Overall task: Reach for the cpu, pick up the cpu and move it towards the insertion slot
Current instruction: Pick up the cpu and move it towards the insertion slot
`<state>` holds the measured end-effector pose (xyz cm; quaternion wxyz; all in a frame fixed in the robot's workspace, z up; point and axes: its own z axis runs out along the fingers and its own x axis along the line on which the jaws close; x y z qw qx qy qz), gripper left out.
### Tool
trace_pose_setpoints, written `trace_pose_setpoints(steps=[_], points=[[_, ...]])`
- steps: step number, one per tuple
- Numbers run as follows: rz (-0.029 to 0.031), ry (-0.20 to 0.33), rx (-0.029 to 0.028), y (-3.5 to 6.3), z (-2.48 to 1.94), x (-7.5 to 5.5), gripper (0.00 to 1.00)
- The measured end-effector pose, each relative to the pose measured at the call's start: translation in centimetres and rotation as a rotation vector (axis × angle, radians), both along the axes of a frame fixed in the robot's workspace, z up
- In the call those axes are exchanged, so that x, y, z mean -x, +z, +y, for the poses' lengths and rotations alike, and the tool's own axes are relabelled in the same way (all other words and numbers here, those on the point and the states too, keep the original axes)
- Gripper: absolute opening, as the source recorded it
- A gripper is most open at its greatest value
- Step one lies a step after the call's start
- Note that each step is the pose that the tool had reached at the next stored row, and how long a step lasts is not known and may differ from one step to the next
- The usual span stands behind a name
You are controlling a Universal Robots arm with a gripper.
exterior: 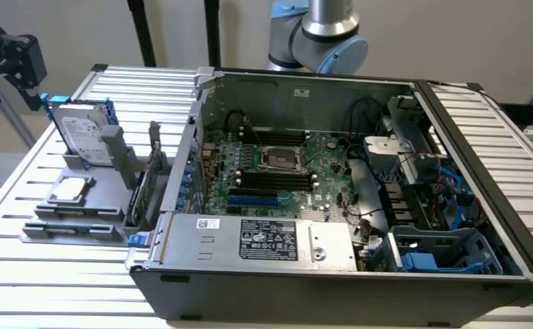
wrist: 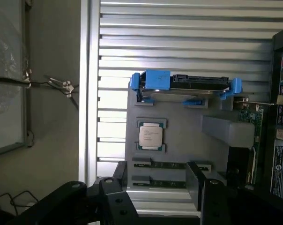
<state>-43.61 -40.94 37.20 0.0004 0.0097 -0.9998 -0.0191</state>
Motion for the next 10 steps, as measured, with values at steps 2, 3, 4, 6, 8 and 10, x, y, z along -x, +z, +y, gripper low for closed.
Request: trace_pose_setpoints(steps=[2,3,4,6,8,10], points=[[0.0004,0.0,0.0001,-0.25,0.0,0.0,0.65],[0.0005,0.0,0.0002,-0.42,0.0,0.0,0.65],[0.0005,0.0,0.0001,-0.61,-0.01,0.0,0.65],[0.0004,0.0,0.0001,-0.97,-0.05,-0.1,0.65],[0.0004,0.0,0.0001,-1.33,-0.08,-0.1,0.65],[0.0004,0.0,0.0,-1.7,-0.13,-0.1,0.65]])
